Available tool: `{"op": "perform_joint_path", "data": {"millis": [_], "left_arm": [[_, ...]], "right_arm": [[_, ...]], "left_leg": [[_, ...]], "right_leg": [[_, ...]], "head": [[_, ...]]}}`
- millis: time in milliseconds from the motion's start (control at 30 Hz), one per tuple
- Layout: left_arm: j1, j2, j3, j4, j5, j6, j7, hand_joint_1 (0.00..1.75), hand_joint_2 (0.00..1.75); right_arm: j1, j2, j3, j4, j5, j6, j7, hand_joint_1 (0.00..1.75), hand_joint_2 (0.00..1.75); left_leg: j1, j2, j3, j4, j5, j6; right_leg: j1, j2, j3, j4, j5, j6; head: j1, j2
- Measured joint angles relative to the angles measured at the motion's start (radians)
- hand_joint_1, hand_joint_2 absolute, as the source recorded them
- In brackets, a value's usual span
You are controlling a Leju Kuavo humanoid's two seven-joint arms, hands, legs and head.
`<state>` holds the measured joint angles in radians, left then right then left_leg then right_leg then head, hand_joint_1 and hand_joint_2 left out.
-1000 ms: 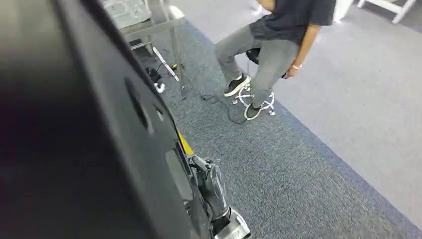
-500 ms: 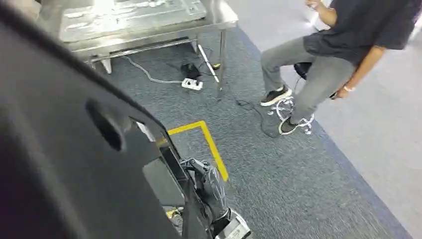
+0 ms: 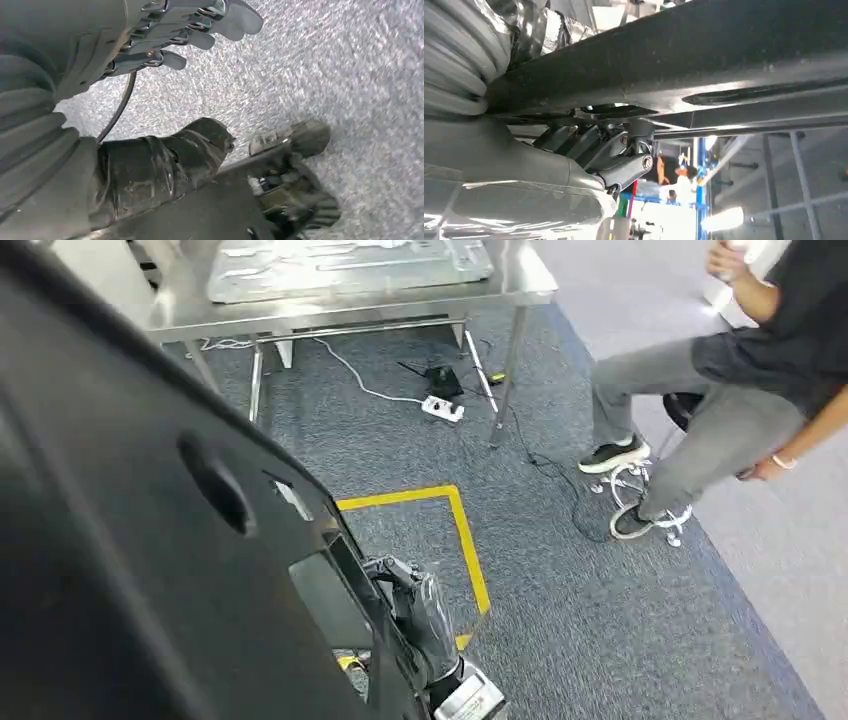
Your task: Take the parts from the cabinet and place them on the table.
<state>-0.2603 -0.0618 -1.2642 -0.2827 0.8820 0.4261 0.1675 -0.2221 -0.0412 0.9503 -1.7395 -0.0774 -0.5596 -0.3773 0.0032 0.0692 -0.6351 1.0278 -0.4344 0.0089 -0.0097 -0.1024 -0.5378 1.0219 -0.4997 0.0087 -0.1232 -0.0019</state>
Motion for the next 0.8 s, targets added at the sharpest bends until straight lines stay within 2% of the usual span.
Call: {"op": "perform_joint_path", "data": {"millis": [100, 133, 167, 200, 267, 300, 333, 367, 433, 467, 500, 567, 600, 633, 667, 700, 767, 800], "left_arm": [[-0.001, -0.002, -0.007, 0.000, 0.000, 0.003, 0.002, 0.00, 1.75], [0.000, -0.008, -0.008, 0.000, 0.000, 0.003, 0.003, 0.00, 1.75], [-0.002, -0.008, -0.009, 0.000, 0.000, 0.004, 0.003, 0.00, 1.75], [-0.005, -0.011, -0.009, 0.000, 0.000, 0.004, 0.003, 0.00, 1.75], [-0.007, -0.015, -0.010, 0.000, 0.000, 0.004, 0.003, 0.00, 1.75], [-0.005, -0.017, -0.011, 0.000, 0.000, 0.004, 0.003, 0.00, 1.75], [-0.003, -0.018, -0.011, 0.000, 0.000, 0.005, 0.003, 0.00, 1.75], [-0.003, -0.019, -0.011, 0.000, 0.000, 0.005, 0.003, 0.00, 1.75], [-0.004, -0.022, -0.011, 0.000, 0.000, 0.006, 0.003, 0.00, 1.75], [-0.004, -0.023, -0.011, 0.000, 0.000, 0.006, 0.003, 0.00, 1.75], [-0.005, -0.024, -0.011, 0.000, 0.000, 0.006, 0.003, 0.00, 1.75], [-0.002, -0.025, -0.011, 0.000, 0.000, 0.006, 0.003, 0.00, 1.75], [-0.002, -0.026, -0.011, 0.000, 0.000, 0.006, 0.003, 0.00, 1.75], [-0.003, -0.026, -0.011, 0.000, 0.001, 0.006, 0.003, 0.00, 1.75], [-0.004, -0.026, -0.011, 0.000, 0.000, 0.007, 0.003, 0.00, 1.75], [-0.005, -0.026, -0.011, 0.000, 0.000, 0.007, 0.003, 0.00, 1.75], [-0.004, -0.026, -0.011, 0.000, 0.001, 0.007, 0.003, 0.00, 1.75], [-0.002, -0.026, -0.011, 0.000, 0.001, 0.007, 0.003, 0.00, 1.75]], "right_arm": [[0.002, -0.003, 0.000, -0.002, -0.001, 0.003, 0.000, 1.75, 1.75], [0.003, -0.005, -0.001, -0.006, -0.002, 0.004, 0.000, 1.75, 1.75], [0.004, -0.007, -0.002, -0.008, -0.003, 0.004, -0.003, 1.75, 1.75], [0.008, -0.009, -0.002, -0.011, -0.016, 0.010, -0.010, 1.75, 1.75], [0.016, -0.016, -0.005, -0.010, -0.050, 0.031, -0.019, 1.75, 1.75], [0.019, -0.020, -0.006, -0.010, -0.058, 0.038, -0.021, 1.75, 1.75], [0.022, -0.023, -0.008, -0.010, -0.063, 0.042, -0.021, 1.75, 1.75], [0.023, -0.025, -0.008, -0.010, -0.067, 0.042, -0.021, 1.75, 1.75], [0.024, -0.026, -0.009, -0.010, -0.068, 0.042, -0.022, 1.75, 1.75], [0.024, -0.027, -0.009, -0.010, -0.068, 0.042, -0.023, 1.75, 1.75], [0.025, -0.027, -0.009, -0.011, -0.068, 0.042, -0.023, 1.75, 1.75], [0.027, -0.028, -0.010, -0.013, -0.068, 0.045, -0.024, 1.75, 1.75], [0.026, -0.028, -0.010, -0.013, -0.068, 0.046, -0.023, 1.75, 1.75], [0.027, -0.027, -0.010, -0.015, -0.068, 0.047, -0.023, 1.75, 1.75], [0.027, -0.027, -0.010, -0.016, -0.068, 0.047, -0.024, 1.75, 1.75], [0.027, -0.027, -0.010, -0.017, -0.068, 0.048, -0.024, 1.75, 1.75], [0.028, -0.027, -0.010, -0.017, -0.068, 0.048, -0.024, 1.75, 1.75], [0.028, -0.028, -0.010, -0.017, -0.068, 0.048, -0.024, 1.75, 1.75]], "left_leg": [[-0.001, -0.034, -0.002, 0.000, -0.005, 0.014], [0.008, -0.041, 0.008, -0.008, -0.002, 0.021], [0.008, -0.048, 0.013, -0.010, -0.003, 0.025], [0.008, -0.057, 0.013, -0.010, -0.004, 0.032], [0.005, -0.073, 0.013, -0.009, -0.007, 0.037], [0.004, -0.079, 0.013, -0.008, -0.008, 0.039], [0.003, -0.088, 0.015, -0.006, -0.009, 0.039], [0.003, -0.095, 0.017, -0.004, -0.012, 0.039], [0.003, -0.105, 0.024, -0.002, -0.017, 0.035], [0.002, -0.108, 0.024, -0.001, -0.018, 0.032], [-0.003, -0.111, 0.020, 0.005, -0.021, 0.027], [0.002, -0.112, 0.020, -0.003, -0.018, 0.016], [0.002, -0.112, 0.023, -0.006, -0.017, 0.010], [0.003, -0.108, 0.020, -0.007, -0.023, 0.006], [0.003, -0.094, 0.015, 0.018, -0.040, 0.000], [0.005, -0.087, -0.011, 0.078, -0.076, -0.005], [0.011, -0.082, -0.086, 0.234, -0.146, -0.015], [0.012, -0.081, -0.115, 0.290, -0.161, -0.019]], "right_leg": [[0.001, -0.027, 0.014, -0.007, -0.007, 0.017], [-0.005, -0.004, 0.016, 0.001, -0.019, 0.027], [-0.007, 0.048, 0.005, 0.032, -0.039, 0.028], [-0.008, 0.079, -0.030, 0.101, -0.074, 0.027], [-0.006, 0.097, -0.122, 0.263, -0.135, 0.027], [-0.006, 0.098, -0.155, 0.310, -0.139, 0.027], [-0.006, 0.098, -0.163, 0.305, -0.113, 0.025], [-0.006, 0.099, -0.147, 0.252, -0.067, 0.022], [-0.006, 0.103, -0.078, 0.081, 0.033, 0.011], [-0.004, 0.114, -0.058, 0.029, 0.036, 0.004], [-0.002, 0.116, -0.053, 0.009, 0.033, 0.004], [0.004, 0.115, -0.055, 0.013, 0.034, -0.001], [0.004, 0.115, -0.053, 0.009, 0.036, -0.006], [-0.010, 0.110, -0.041, -0.004, 0.043, -0.015], [-0.010, 0.108, -0.036, -0.009, 0.046, -0.021], [-0.010, 0.105, -0.036, -0.009, 0.045, -0.024], [-0.009, 0.099, -0.036, -0.009, 0.044, -0.026], [-0.009, 0.097, -0.037, -0.008, 0.043, -0.026]], "head": [[0.000, 0.000], [0.005, 0.000], [0.008, 0.000], [0.010, 0.000], [0.012, 0.000], [0.011, 0.000], [0.012, 0.000], [0.012, 0.000], [0.012, 0.000], [0.012, 0.000], [0.010, 0.000], [0.011, 0.000], [0.011, 0.000], [0.011, 0.000], [0.008, 0.000], [-0.001, 0.000], [-0.001, 0.000], [-0.002, 0.000]]}}
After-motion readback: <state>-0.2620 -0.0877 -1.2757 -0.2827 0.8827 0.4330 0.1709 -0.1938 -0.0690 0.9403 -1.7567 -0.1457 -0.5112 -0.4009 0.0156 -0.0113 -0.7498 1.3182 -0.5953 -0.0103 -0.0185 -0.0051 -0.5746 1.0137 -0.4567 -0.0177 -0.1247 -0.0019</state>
